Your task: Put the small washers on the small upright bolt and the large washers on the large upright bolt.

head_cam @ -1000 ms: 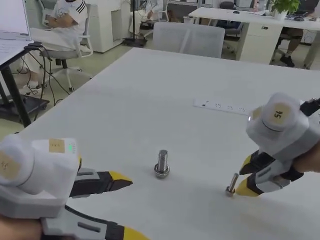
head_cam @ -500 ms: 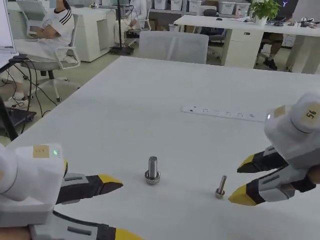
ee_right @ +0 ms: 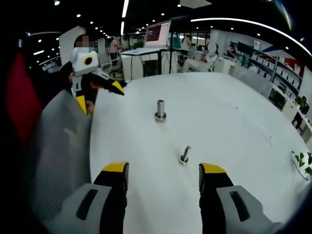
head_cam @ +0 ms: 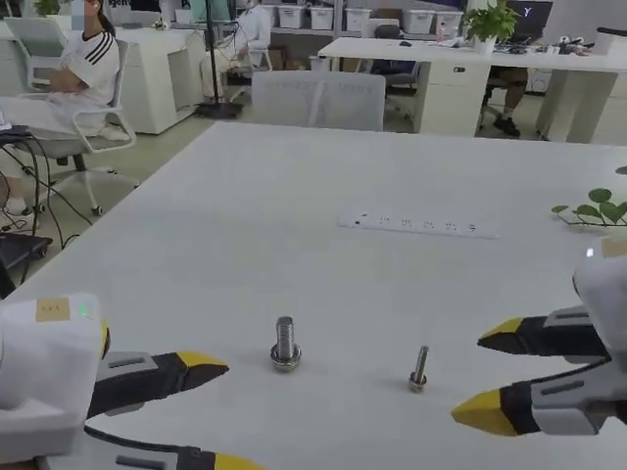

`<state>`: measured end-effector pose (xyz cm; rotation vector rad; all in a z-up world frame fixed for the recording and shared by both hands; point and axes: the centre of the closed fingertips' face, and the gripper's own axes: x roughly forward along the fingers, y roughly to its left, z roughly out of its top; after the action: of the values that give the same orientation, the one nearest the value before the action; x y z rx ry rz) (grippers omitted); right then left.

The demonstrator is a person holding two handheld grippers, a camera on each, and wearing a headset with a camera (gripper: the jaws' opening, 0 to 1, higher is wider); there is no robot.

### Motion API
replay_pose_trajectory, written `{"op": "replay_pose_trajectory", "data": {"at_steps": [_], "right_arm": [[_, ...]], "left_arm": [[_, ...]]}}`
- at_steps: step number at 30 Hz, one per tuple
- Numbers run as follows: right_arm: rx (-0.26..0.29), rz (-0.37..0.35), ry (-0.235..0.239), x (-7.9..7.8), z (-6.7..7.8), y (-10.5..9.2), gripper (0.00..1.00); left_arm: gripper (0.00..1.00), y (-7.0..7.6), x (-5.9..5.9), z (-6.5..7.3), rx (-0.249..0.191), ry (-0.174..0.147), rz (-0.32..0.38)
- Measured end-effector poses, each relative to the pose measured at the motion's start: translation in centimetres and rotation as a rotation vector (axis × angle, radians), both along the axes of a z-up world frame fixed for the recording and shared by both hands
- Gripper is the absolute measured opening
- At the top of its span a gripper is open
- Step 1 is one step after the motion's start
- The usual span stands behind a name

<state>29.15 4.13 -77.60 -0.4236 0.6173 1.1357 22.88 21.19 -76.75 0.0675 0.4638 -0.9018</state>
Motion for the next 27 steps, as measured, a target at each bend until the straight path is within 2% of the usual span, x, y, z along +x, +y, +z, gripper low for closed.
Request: {"op": "replay_pose_trajectory", "data": {"at_steps": [7, 17, 27], "right_arm": [[0.104, -0.053, 0.011, -1.3, 0.3, -0.3, 0.72], [0.173, -0.101, 0.005, -2.5, -0.4, -0.3, 0.85], [0.191, -0.132, 0.0, -2.8, -0.5, 0.0, 0.91]], "left_arm": [[0.71, -0.1, 0.0, -0.1, -0.004, 0.009, 0.006], [0.75, 0.2, 0.2, 0.0, -0.015, 0.014, 0.037], [0.82, 0.7, 0.6, -0.6, -0.012, 0.037, 0.077]]}}
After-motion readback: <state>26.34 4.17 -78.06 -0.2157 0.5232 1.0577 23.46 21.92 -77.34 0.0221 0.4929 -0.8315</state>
